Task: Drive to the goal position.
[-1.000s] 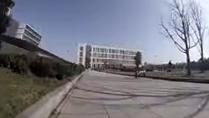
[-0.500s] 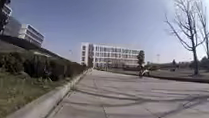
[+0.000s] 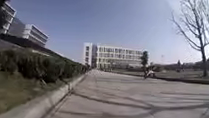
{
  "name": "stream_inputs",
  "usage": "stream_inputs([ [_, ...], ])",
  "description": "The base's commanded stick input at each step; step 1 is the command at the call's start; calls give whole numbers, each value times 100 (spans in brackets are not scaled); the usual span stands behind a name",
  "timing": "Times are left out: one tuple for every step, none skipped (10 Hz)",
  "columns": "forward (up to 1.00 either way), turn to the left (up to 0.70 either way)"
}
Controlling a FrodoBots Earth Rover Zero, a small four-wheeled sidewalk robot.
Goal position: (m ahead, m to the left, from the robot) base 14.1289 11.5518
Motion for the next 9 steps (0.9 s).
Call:
stream_inputs([
  [72,2],
  [83,2],
  [85,2],
  [96,2],
  [100,5],
  [100,10],
  [100,6],
  [100,4],
  [100,4],
])
